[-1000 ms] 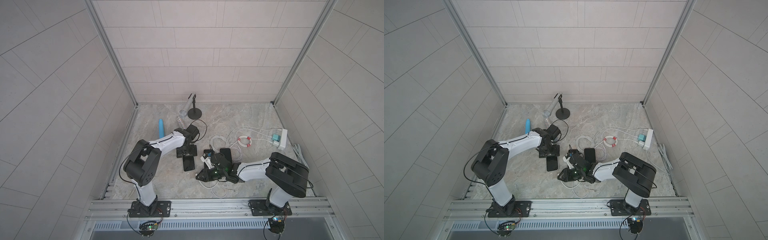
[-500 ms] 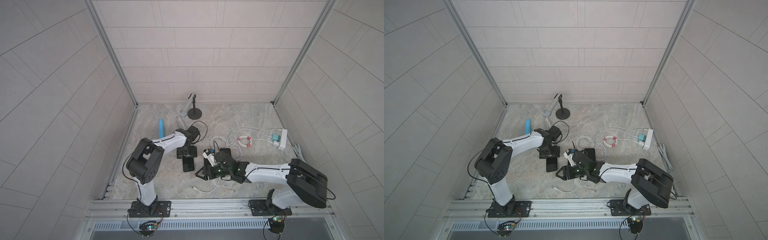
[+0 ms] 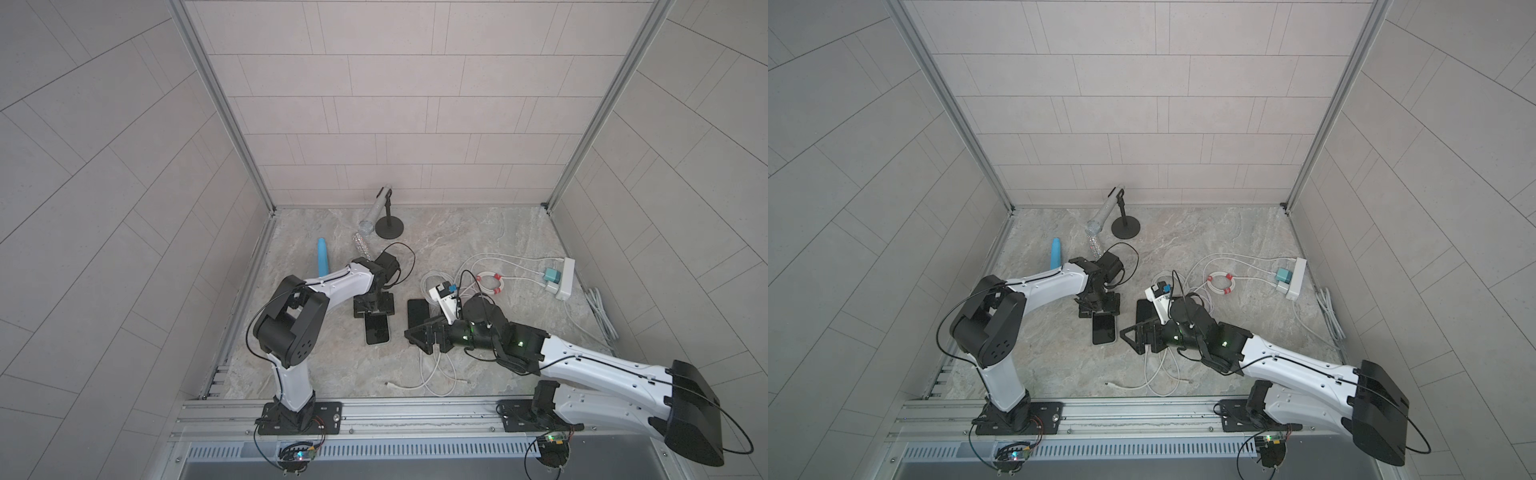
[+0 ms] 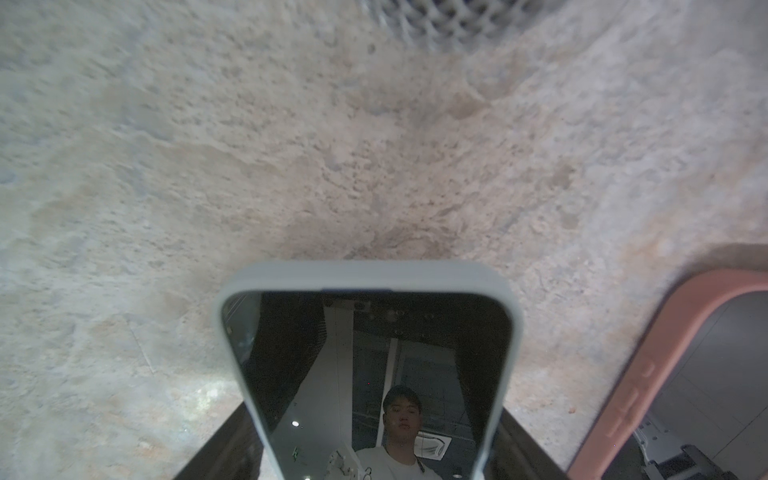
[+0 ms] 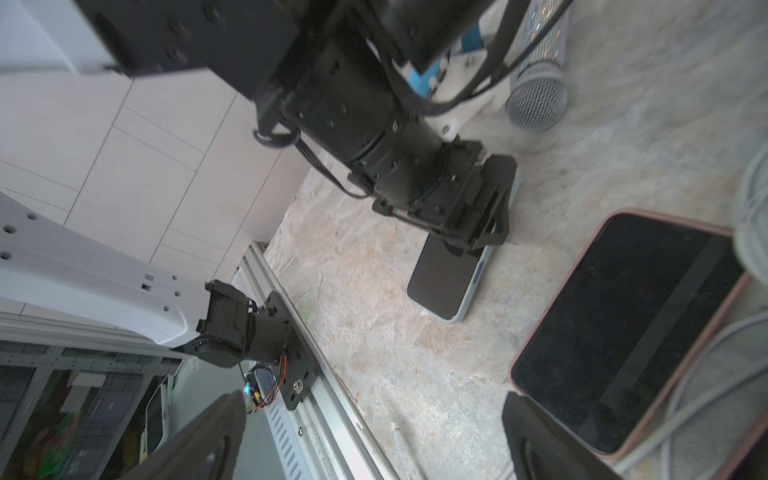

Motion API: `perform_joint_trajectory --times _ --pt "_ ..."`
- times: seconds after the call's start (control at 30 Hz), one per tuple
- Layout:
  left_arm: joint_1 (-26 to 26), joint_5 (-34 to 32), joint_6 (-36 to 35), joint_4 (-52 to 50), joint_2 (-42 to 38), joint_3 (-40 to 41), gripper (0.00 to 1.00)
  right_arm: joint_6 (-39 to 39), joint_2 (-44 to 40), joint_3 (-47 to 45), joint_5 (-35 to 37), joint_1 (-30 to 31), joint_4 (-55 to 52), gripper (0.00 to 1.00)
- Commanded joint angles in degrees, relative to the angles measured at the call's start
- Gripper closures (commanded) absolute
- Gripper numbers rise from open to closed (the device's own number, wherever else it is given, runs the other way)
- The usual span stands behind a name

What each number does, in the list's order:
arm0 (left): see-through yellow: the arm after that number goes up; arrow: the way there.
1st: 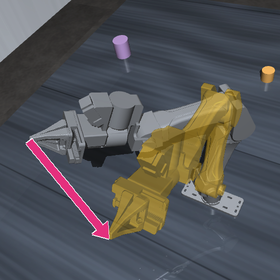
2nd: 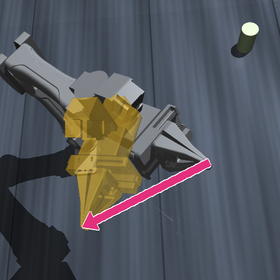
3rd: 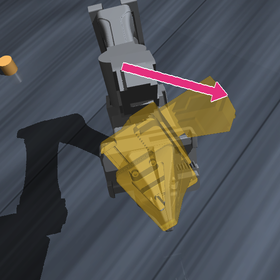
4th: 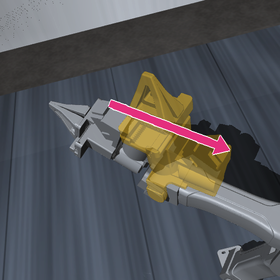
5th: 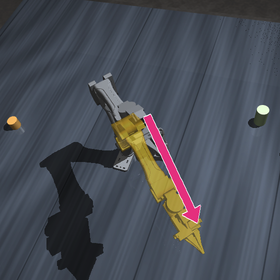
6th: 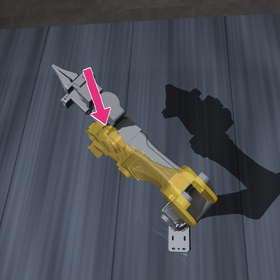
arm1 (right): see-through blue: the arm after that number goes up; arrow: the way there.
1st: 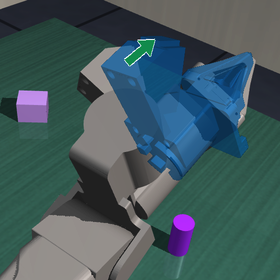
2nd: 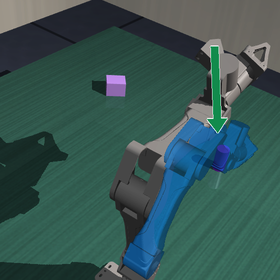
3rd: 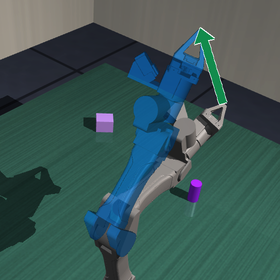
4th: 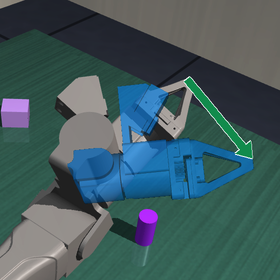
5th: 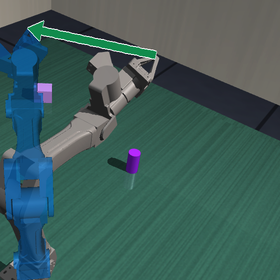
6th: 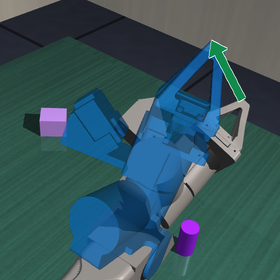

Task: Unplug the charging cable from the phone
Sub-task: Place the phone at the center of the board.

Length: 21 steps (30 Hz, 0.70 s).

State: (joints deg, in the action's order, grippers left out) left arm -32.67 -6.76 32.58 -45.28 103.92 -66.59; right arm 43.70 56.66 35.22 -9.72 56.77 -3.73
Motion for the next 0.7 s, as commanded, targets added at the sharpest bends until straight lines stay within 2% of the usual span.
perform_joint_trajectory --times 0.0,0.07,0.17,0.23,0.27,0.3,0.43,0.67 --pt "-0.5 -0.4 -0.4 -1.6 0.5 -0.9 0.65 -1.9 -4.6 -2.0 6.7 -0.5 -4.7 0.0" --pt "-0.5 -0.4 -0.5 -1.6 0.4 -0.9 0.56 -1.7 -7.8 -3.6 7.5 -1.0 -4.9 0.0" --pt "-0.6 -0.5 -0.5 -1.7 0.2 -0.9 0.26 -0.1 -12.3 -6.3 9.2 -1.7 -4.7 0.0" --pt "-0.7 -0.4 -0.5 -1.6 0.1 -0.9 0.17 0.8 -15.3 -8.0 9.8 -2.4 -4.7 0.0" --pt "-0.7 -0.4 -0.5 -1.7 0.1 -1.0 0.06 1.1 -16.5 -8.7 9.9 -2.8 -4.7 0.0" --pt "-0.7 -0.5 -0.5 -1.7 0.0 -1.0 0.01 1.2 -17.7 -9.4 9.8 -3.2 -4.8 0.0" --pt "-0.9 -0.4 -0.5 -1.7 -0.5 -1.1 0.0 1.7 -20.5 -11.0 9.1 -4.8 -5.7 0.0" --pt "-1.9 -0.2 -0.4 -3.0 -2.4 -2.3 0.0 1.7 -20.5 -11.1 8.2 -6.5 -8.4 0.0"
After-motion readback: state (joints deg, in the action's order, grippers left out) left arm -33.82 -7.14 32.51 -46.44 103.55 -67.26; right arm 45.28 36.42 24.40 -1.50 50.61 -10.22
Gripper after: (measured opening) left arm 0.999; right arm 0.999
